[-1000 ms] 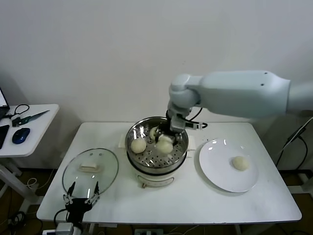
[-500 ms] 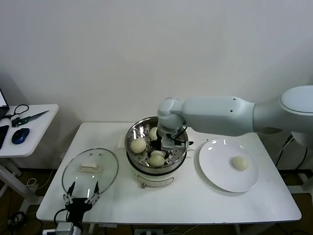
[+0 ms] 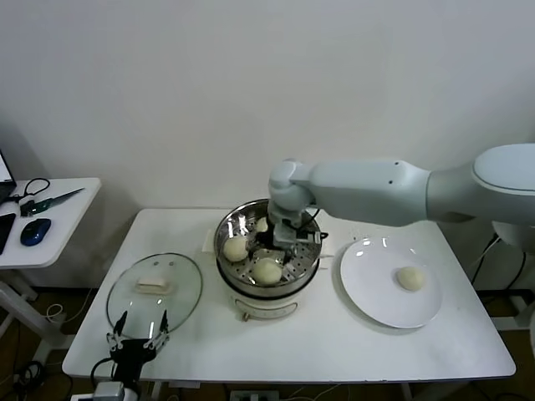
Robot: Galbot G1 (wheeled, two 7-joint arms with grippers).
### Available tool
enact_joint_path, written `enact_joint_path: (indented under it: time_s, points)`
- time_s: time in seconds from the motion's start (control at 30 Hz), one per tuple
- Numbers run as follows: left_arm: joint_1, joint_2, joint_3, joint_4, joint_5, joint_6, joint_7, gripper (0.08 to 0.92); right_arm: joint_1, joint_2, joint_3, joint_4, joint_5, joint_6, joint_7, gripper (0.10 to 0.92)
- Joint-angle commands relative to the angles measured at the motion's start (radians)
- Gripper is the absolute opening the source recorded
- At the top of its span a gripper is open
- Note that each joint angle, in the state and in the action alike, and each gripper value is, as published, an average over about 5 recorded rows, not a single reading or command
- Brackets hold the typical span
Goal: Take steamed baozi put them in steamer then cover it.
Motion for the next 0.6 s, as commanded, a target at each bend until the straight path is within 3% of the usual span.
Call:
enact_joint_path:
  time_s: [0.03,0.27,0.43,0.6]
  points:
    - [0.000,0.001,0.000,-0.001,0.000,0.000,0.000,0.823,0.244,-0.123,-0.118,-0.090,0.304,0.026,-0.103,0.823]
    - [-0.004,0.003,0.001,0.000,-0.003,0.000,0.000,0.823,0.394,-0.390,-0.346,-0.058,0.512,-0.331,-0.224,0.823]
    - [-0.013,0.004,0.001,0.002,-0.014,0.003,0.001,0.823,0.293,-0.585,-0.355,-0.021,0.457,-0.533,-0.168,0.823]
    - [-0.020,0.002,0.002,0.001,-0.015,0.008,0.003,0.823,0.110,-0.671,-0.251,-0.025,0.409,-0.649,-0.119,0.823]
